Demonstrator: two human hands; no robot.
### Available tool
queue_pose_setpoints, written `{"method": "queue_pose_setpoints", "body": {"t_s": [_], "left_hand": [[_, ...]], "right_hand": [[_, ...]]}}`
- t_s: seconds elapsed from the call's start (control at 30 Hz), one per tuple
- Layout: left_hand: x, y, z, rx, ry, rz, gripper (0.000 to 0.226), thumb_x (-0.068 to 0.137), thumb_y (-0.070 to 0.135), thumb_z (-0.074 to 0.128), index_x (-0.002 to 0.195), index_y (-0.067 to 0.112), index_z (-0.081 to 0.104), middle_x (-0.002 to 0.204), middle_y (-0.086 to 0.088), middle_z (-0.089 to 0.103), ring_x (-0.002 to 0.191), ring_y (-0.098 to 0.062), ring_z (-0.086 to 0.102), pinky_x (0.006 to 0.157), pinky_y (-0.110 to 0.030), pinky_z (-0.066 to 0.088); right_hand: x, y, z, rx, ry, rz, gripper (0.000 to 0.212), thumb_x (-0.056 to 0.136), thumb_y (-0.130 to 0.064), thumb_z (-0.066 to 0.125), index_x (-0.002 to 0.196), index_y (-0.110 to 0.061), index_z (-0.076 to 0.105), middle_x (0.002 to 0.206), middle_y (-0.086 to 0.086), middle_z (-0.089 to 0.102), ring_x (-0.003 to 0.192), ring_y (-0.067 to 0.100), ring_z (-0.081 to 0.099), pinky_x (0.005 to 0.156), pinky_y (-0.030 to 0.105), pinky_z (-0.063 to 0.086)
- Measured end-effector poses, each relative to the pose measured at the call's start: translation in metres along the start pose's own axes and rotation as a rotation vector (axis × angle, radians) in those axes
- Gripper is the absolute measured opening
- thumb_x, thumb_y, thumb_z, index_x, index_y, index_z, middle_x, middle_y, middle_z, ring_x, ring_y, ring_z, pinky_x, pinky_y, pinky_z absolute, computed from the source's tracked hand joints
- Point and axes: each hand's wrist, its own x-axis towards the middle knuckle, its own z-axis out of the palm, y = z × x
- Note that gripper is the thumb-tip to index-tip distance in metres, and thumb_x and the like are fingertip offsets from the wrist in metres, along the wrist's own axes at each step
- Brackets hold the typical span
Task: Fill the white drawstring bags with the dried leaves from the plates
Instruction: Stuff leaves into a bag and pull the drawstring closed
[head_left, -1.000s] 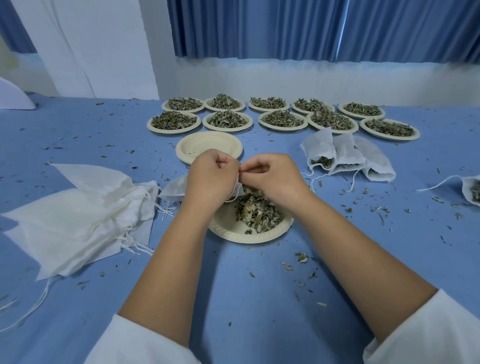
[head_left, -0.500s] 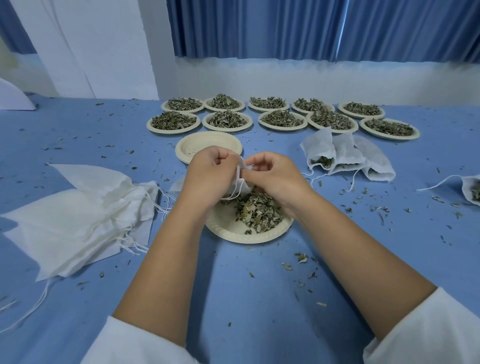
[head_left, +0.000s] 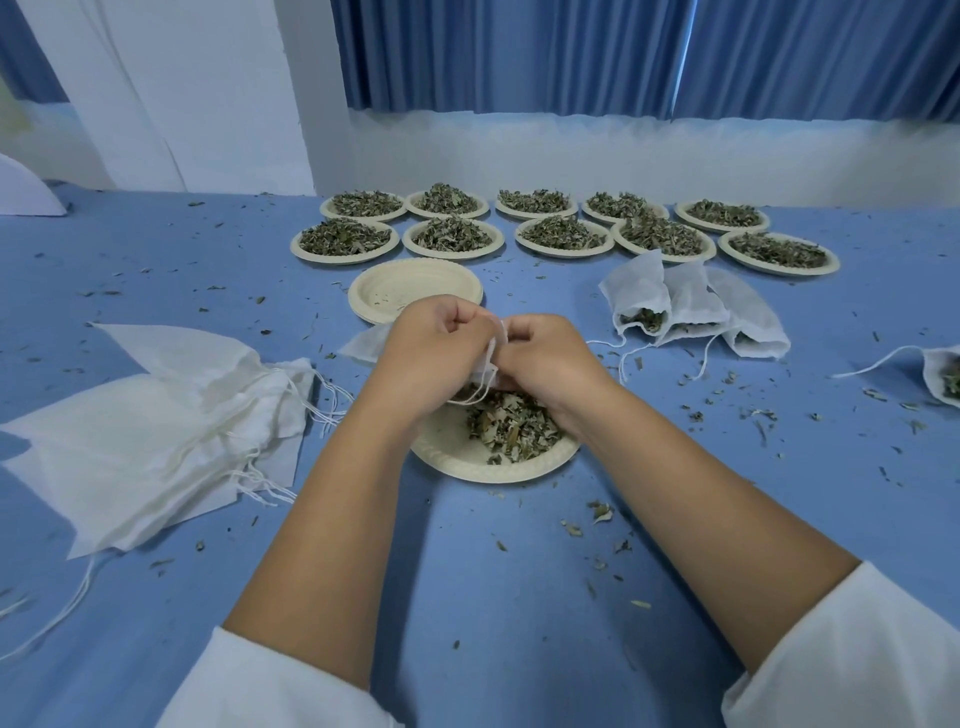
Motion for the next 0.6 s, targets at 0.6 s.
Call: {"method": "queue_pose_setpoints", "body": {"t_s": [0.6], "left_hand": [[-0.001,0.004,-0.008,-0.11,0.05,-0.063,0.027,0.088,0.006,0.054,0.066,0.018,0.063,0.039,0.01,0.051,0.034,-0.004,0.049,0.04,-0.011,0.038]], "right_hand": [[-0.001,-0.004,-0.007,-0.016,-0.096,-0.033,0.005,0.088,-0.012,0.071,0.084,-0.013,0.069,0.066,-0.002,0.072,0.055,0.009,0.067,0.053,0.016,0.053]]}}
